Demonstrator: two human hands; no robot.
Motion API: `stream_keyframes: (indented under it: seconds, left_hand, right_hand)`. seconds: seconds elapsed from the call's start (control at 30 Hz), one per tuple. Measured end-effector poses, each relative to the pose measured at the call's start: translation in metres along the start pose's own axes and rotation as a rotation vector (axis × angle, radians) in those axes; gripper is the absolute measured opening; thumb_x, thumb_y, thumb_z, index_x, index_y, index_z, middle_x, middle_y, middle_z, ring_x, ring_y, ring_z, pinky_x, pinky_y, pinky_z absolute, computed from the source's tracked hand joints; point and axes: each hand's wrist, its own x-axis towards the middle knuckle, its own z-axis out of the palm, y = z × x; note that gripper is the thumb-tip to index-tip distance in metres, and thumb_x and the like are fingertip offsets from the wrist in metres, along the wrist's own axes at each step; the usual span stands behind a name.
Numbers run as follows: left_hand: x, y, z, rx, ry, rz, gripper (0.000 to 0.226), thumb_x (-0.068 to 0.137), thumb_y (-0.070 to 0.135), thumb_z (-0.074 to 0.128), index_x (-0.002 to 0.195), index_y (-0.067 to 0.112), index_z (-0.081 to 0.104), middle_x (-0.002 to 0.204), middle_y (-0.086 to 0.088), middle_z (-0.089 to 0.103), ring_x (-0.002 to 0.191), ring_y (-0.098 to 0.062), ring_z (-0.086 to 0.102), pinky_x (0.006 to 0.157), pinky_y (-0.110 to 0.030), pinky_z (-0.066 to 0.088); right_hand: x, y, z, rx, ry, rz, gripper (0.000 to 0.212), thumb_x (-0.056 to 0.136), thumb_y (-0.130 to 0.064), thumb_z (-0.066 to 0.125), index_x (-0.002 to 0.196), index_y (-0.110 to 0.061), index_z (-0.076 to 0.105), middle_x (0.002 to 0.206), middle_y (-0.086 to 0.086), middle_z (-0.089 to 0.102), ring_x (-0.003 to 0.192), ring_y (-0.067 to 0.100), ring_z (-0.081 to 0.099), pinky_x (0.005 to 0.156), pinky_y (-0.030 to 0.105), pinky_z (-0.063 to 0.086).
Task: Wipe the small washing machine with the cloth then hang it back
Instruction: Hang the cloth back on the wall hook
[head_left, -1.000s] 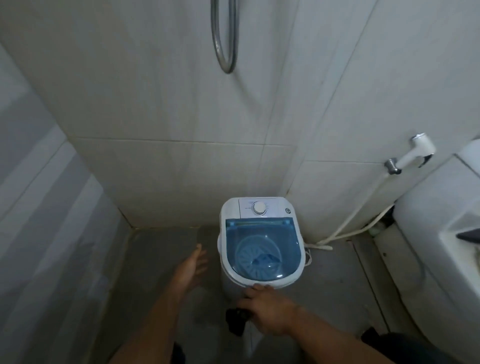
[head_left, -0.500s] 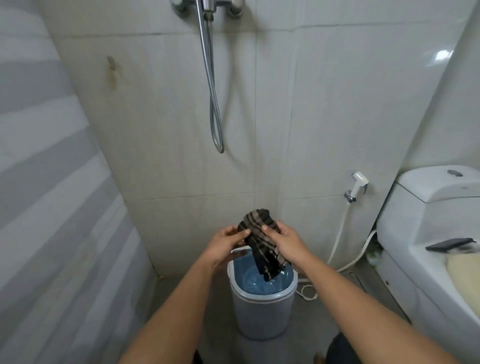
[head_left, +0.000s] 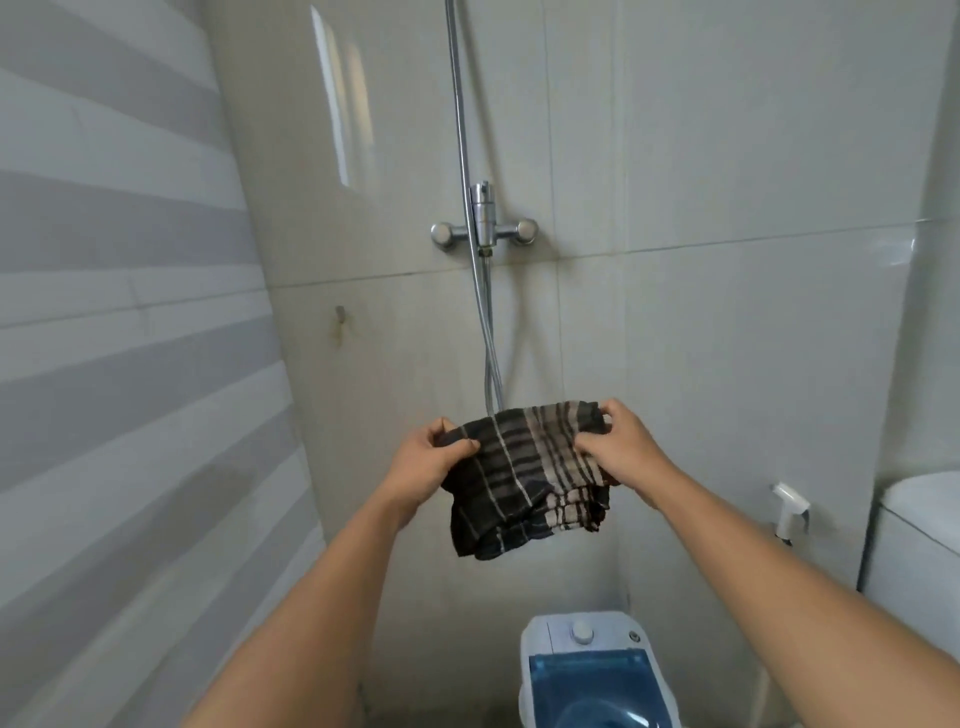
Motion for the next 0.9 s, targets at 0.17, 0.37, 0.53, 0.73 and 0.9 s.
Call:
stream_keyframes:
  seconds: [0.17,0.37,0.53,0.73,0.9]
  left_hand:
    - [0.02,0.054,-0.024,0.104,-0.085,0.131,0.016,0.084,0.012,0.071,0.082,0.015,0.055,0.071,-0.009,0.061,0.065,-0.02,0.056,0.052,-0.024,0.043]
    - [0.04,0.076,-0.092,0.203,0.061,0.156,0.018,0.085,0.007,0.068,0.083,0.014,0.052,0.071,-0.005,0.062,0.06,-0.016,0.055,0.047,-0.023,0.044]
    - [0.07,0.066,-0.16,0.399,0.184,0.233,0.018,0.083,0.008,0.064,0.089,0.021,0.053,0.088,-0.004,0.066,0.076,-0.017,0.061,0.067,-0.031,0.051]
    - [0.136,0.026,-0.224,0.973,0.392,0.52,0.034,0.091,0.02,0.057,0.119,0.039,0.06,0.106,0.015,0.062,0.093,-0.007,0.063,0.078,-0.027,0.053]
    - [0.214,-0.019,-0.264,1.434,0.481,0.7,0.039,0.09,0.024,0.057,0.125,0.04,0.065,0.102,0.01,0.061,0.072,-0.015,0.064,0.052,-0.027,0.044]
  right_hand:
    - [0.026,-0.056,0.045,0.05,-0.38,-0.178,0.057,0.084,-0.008,0.08,0.135,-0.025,0.062,0.123,0.006,0.071,0.114,0.022,0.068,0.098,0.031,0.054]
    - [0.058,-0.087,0.107,0.168,-0.371,-0.228,0.012,0.09,-0.011,0.076,0.102,-0.01,0.079,0.1,0.013,0.08,0.087,0.014,0.074,0.083,0.025,0.058]
    - [0.115,-0.115,0.155,0.106,-0.393,-0.268,0.01,0.09,-0.024,0.078,0.089,-0.014,0.079,0.082,0.01,0.078,0.075,0.013,0.069,0.078,0.028,0.054]
    - [0.22,-0.15,0.221,-0.093,-0.305,-0.436,0.02,0.092,-0.019,0.073,0.089,0.001,0.074,0.078,0.007,0.067,0.074,0.016,0.06,0.075,0.033,0.049]
    - [0.293,-0.155,0.28,-0.166,-0.095,-0.508,0.006,0.083,-0.022,0.079,0.086,-0.024,0.075,0.085,0.0,0.075,0.084,0.017,0.071,0.08,0.029,0.054]
